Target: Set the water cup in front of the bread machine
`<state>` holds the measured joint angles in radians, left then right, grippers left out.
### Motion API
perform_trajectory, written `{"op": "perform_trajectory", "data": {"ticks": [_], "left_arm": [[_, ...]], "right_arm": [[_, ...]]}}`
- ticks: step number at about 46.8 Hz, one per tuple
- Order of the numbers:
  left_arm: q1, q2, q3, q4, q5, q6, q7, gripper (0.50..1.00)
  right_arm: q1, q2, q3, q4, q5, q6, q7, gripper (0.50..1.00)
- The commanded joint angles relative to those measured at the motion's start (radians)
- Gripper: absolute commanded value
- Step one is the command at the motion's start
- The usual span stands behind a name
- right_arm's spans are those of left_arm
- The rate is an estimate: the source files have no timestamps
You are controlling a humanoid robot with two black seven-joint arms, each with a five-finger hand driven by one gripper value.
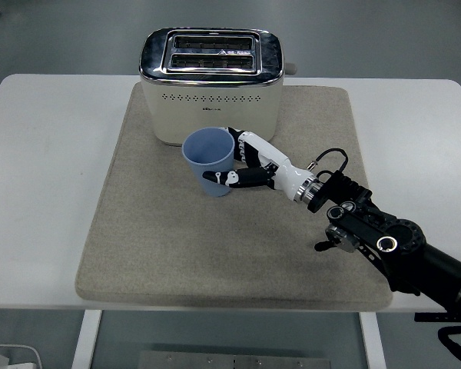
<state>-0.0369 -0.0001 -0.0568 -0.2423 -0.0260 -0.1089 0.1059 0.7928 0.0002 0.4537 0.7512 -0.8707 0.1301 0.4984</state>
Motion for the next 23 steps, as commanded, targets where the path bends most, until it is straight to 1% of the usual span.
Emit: {"op": "perform_trajectory", "data": {"ticks": [1,15,21,23], "left_arm": [[0.000,0.000,0.000,0.000,0.000,0.000,0.000,1.000],[0.000,0.000,0.000,0.000,0.000,0.000,0.000,1.000],[0.000,0.000,0.000,0.000,0.000,0.000,0.000,1.000],[0.000,0.000,0.000,0.000,0.000,0.000,0.000,1.000]], "right_arm": [[0.000,0.000,-0.007,-0.001,-0.001,-0.001,0.000,0.678],[-0.001,0.000,-0.010,0.000,-0.001,-0.012,0.000,0.690],[-0.004,0.000,-0.009,-0.001,0.001,-0.012,0.000,0.723],[-0.004,0.000,-0.009,0.000,0.004,-0.012,0.002,0.762]]}}
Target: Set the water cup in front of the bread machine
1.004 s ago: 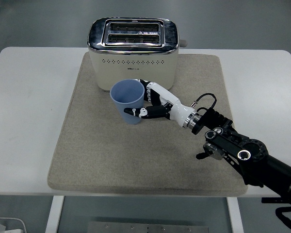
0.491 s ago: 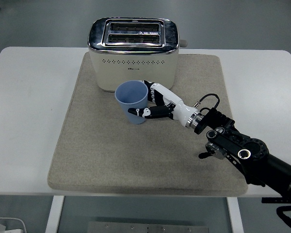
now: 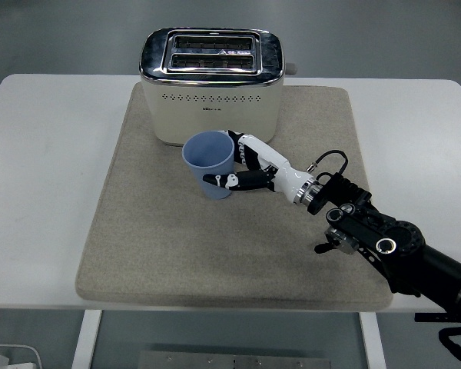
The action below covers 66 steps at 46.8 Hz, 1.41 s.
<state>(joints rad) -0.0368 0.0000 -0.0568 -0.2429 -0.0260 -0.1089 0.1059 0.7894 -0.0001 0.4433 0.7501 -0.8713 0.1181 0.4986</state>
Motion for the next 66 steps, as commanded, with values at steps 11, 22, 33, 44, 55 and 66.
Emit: {"op": "perform_trajectory", "data": {"ticks": [11,22,33,44,55,66], "left_arm": [[0.000,0.000,0.000,0.001,0.000,0.000,0.000,1.000],[0.000,0.000,0.002,0.001,0.000,0.000,0.000,1.000],[0.000,0.000,0.002,0.001,0.000,0.000,0.000,1.000],[0.000,0.000,0.000,0.001,0.000,0.000,0.000,1.000],[0.000,0.000,0.000,0.001,0.000,0.000,0.000,1.000],[0.000,0.000,0.000,0.001,0.000,0.000,0.000,1.000]], "right_arm": [[-0.006,0.000,0.003,0.002,0.011,0.002,0.001,0.850],[-0.010,0.000,0.005,0.003,0.017,0.003,0.001,0.919],[-0.013,0.000,0.003,0.012,0.018,0.012,0.001,0.924],[-0.013,0.000,0.002,0.014,0.018,0.015,0.001,0.924],[-0.013,0.000,0.002,0.014,0.018,0.029,0.000,0.924],[-0.013,0.000,0.003,0.014,0.020,0.029,0.000,0.924]]}}
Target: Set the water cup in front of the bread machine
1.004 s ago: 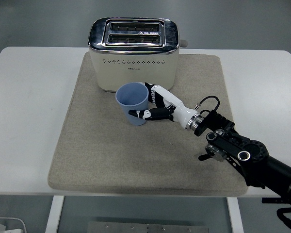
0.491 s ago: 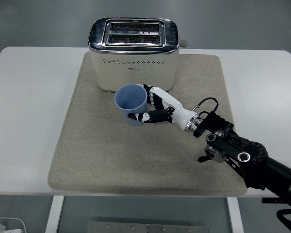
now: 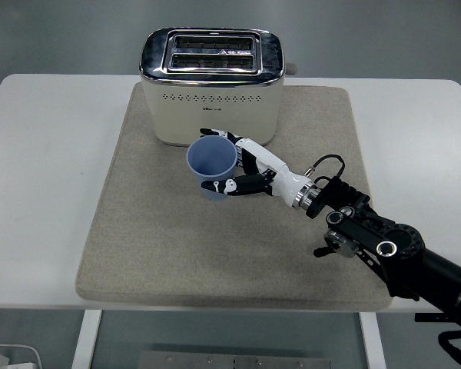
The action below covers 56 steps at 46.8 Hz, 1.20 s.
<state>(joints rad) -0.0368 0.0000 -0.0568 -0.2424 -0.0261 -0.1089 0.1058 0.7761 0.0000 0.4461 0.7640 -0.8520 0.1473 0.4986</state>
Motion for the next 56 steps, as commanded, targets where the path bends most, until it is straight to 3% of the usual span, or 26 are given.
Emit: {"op": "perform_trajectory", "data": {"ticks": [1,56], "left_arm": [[0.000,0.000,0.000,0.000,0.000,0.000,0.000,1.000],[0.000,0.000,0.000,-0.001,0.000,0.000,0.000,1.000]], "right_arm": [[0.000,0.000,0.000,0.000,0.001,0.000,0.000,0.924],[-0.006,0.000,0.019,-0.011,0.002,0.018,0.000,0.926]]}}
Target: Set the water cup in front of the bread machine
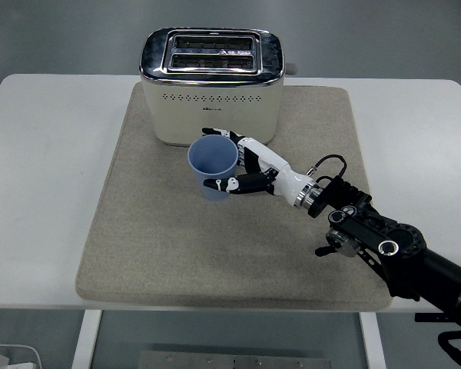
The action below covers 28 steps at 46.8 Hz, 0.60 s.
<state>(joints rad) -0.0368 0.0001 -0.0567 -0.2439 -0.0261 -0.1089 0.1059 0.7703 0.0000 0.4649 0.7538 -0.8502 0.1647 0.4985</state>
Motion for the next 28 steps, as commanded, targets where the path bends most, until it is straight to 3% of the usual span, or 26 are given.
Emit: {"op": "perform_trajectory", "data": {"ticks": [1,28], "left_arm": [[0.000,0.000,0.000,0.000,0.000,0.000,0.000,1.000],[0.000,0.000,0.002,0.000,0.000,0.000,0.000,1.000]], "right_arm": [[0.000,0.000,0.000,-0.001,0.000,0.001,0.000,0.926],[-0.009,-0.023,0.001,-0.001,0.049,0.029,0.002,0.926]]}}
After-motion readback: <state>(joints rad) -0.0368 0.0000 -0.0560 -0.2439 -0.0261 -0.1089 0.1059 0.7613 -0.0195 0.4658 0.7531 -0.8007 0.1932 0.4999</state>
